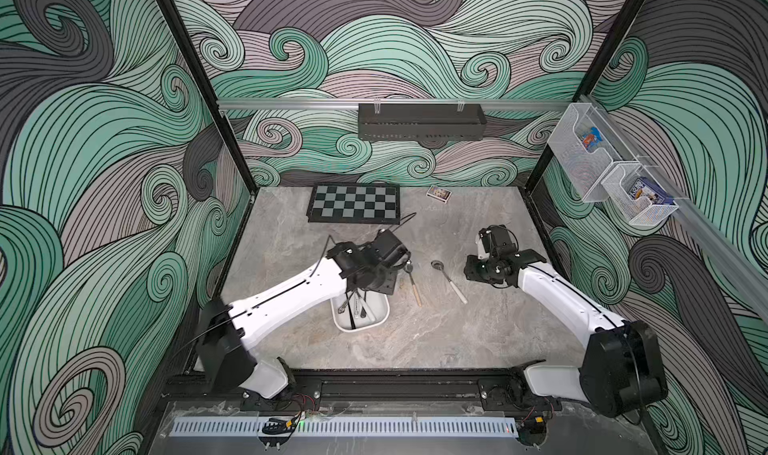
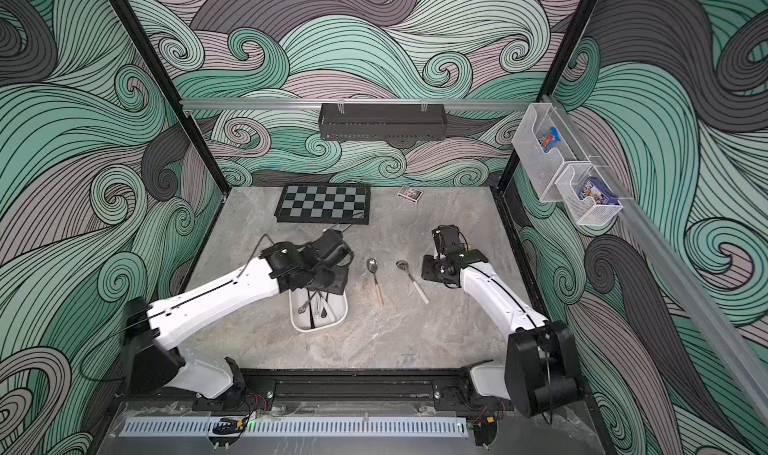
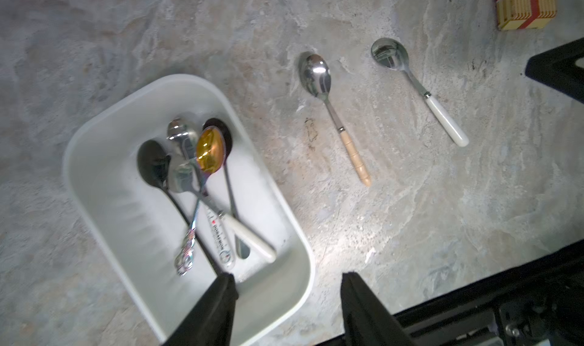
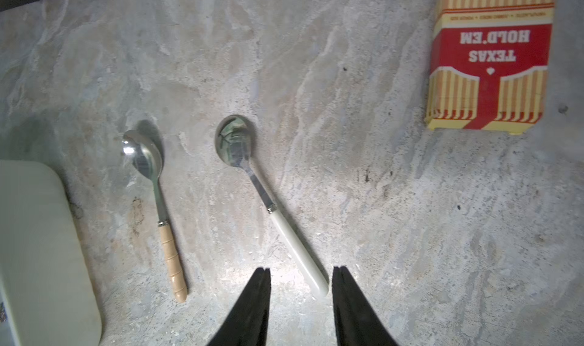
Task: Put the spoon into the storage box
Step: Pick up the spoon from the center of the board.
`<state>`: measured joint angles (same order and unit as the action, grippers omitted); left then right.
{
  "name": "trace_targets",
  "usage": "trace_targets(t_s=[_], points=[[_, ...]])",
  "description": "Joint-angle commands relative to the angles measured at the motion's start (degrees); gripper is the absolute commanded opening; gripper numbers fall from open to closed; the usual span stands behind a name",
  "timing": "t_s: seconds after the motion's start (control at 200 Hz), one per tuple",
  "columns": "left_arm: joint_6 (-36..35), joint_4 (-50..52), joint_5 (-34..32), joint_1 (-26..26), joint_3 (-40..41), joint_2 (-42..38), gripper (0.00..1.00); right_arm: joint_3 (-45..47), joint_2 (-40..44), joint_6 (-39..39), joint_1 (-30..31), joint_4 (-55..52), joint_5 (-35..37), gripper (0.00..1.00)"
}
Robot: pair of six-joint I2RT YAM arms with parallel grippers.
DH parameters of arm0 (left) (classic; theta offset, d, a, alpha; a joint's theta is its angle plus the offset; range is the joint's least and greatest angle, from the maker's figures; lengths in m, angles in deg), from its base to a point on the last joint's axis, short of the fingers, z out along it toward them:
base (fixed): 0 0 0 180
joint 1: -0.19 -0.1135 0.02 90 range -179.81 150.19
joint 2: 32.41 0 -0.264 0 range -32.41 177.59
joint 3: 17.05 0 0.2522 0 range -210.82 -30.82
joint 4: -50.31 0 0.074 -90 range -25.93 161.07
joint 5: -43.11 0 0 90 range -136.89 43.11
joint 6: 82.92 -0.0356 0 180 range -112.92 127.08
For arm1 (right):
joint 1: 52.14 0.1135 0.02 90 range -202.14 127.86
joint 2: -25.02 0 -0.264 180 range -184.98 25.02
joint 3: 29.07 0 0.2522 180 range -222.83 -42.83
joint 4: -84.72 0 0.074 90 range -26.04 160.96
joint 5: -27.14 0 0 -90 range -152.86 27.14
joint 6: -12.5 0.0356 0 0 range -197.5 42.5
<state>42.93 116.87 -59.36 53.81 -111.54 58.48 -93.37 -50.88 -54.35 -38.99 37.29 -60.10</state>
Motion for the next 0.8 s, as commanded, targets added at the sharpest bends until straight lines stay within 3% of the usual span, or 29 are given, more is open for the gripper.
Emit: trace_targets(t_s=[0.0, 0.155, 0.405, 0.79], points=[[4.01, 1.96, -2.33, 2.72, -6.43, 8.58, 0.57, 1.09, 1.44, 0.60, -0.99, 3.03, -0.89, 0.37], [7.76, 2.08, -4.81, 3.14, -13.36, 18.97, 0.56, 2.81, 3.12, 0.67, -1.11, 3.53, 0.49, 0.37], [8.00, 5.71, -4.53, 2.94, -26.94, 32.36, 0.53, 3.62, 4.11, 0.72, -1.18, 3.74, 0.10, 0.37], [9.27, 2.12, -1.27, -0.23, -27.31, 37.74, 0.50, 3.87, 3.73, 0.83, -1.11, 4.40, -0.57, 0.37]])
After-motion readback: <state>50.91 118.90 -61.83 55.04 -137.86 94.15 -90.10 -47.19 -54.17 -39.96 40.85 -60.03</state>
